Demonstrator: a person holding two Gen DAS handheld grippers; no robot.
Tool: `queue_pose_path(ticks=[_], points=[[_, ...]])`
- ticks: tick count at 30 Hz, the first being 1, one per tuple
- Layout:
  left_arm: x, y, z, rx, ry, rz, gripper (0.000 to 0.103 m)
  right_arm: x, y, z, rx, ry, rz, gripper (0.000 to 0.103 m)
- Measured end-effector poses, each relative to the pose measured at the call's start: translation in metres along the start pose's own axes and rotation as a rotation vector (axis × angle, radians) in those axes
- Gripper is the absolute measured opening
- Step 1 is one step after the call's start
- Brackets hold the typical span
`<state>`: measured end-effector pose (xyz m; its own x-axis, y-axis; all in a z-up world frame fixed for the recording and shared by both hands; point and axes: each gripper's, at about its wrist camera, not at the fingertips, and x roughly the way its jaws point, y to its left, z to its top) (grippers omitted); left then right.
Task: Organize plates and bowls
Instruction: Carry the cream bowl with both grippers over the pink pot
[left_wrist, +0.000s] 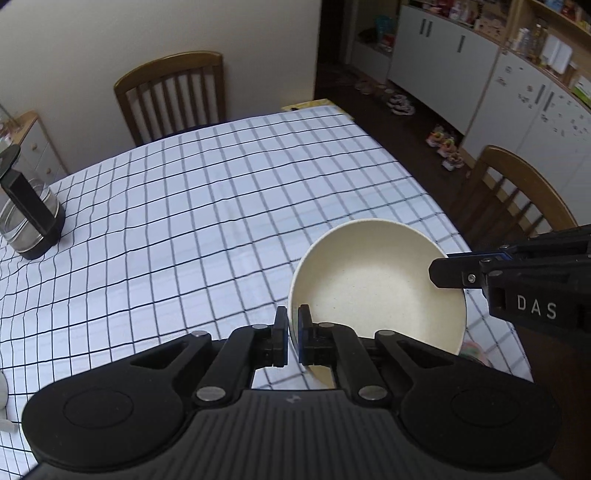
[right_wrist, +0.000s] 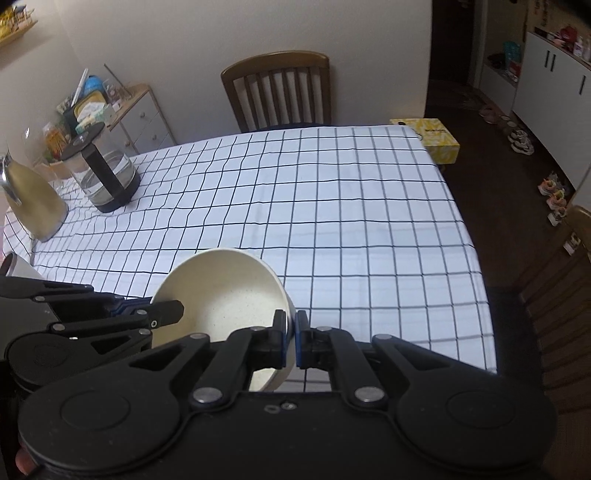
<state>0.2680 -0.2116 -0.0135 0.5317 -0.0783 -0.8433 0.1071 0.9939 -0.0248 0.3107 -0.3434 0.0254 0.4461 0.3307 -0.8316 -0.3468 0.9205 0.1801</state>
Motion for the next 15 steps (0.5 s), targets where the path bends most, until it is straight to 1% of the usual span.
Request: queue_pose_path(ticks=[7, 15], points=[[-0.016, -0.032, -0.015, 0.072, 0.001, -0.039, 0.004, -0.031, -0.015, -0.028, 0.048, -0.017, -0.027, 0.005], [-0.014, -0.063, -0.034, 0.142, 0.025, -0.065, 0.004, -0.048, -0.034, -0.063, 0.106, -0.011, -0.054, 0.005]])
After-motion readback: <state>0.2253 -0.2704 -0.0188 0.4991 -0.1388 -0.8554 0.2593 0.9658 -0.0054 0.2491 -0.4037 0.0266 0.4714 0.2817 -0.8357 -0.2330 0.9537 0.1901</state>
